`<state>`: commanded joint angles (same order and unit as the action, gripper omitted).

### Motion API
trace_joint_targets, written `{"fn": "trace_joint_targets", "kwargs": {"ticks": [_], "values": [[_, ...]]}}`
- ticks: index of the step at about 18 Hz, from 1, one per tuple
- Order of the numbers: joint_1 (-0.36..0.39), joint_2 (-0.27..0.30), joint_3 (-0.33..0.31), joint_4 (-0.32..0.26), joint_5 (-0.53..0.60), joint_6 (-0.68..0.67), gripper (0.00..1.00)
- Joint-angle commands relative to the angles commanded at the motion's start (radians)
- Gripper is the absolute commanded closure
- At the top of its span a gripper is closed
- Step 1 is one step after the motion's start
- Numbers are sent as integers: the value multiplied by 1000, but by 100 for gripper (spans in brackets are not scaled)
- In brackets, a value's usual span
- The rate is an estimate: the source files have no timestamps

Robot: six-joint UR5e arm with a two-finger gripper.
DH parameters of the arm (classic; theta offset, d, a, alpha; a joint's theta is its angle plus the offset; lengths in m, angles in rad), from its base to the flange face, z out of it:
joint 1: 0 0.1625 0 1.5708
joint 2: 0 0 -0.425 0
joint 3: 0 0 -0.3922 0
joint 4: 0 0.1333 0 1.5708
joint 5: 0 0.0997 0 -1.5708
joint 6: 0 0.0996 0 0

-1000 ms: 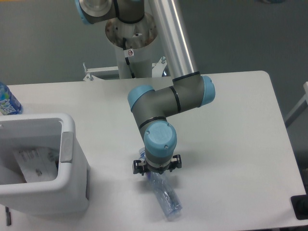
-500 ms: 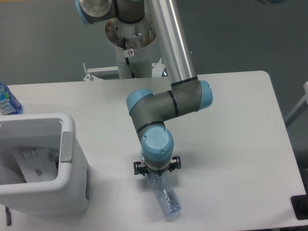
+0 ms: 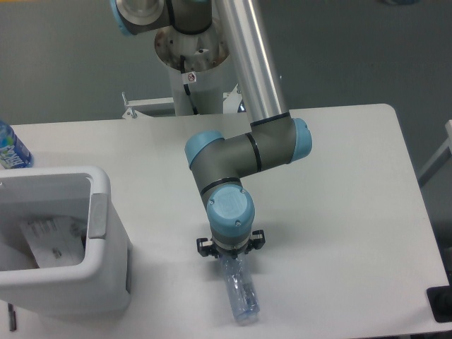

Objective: Place the trash in the trash can
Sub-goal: 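Lower the gripper around the bottle cap end and close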

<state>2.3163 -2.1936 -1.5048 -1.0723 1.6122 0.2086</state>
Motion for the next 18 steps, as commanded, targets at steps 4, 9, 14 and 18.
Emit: {"fn": "trace_joint_targets", "kwargs": {"ticks": [4, 9, 14, 18], "values": [[0, 3, 0, 0, 0, 0, 38], [0, 5, 0, 0, 0, 0, 42], [2, 9, 6, 0, 0, 3, 44], [2, 23, 20, 0, -3, 14, 44]]}}
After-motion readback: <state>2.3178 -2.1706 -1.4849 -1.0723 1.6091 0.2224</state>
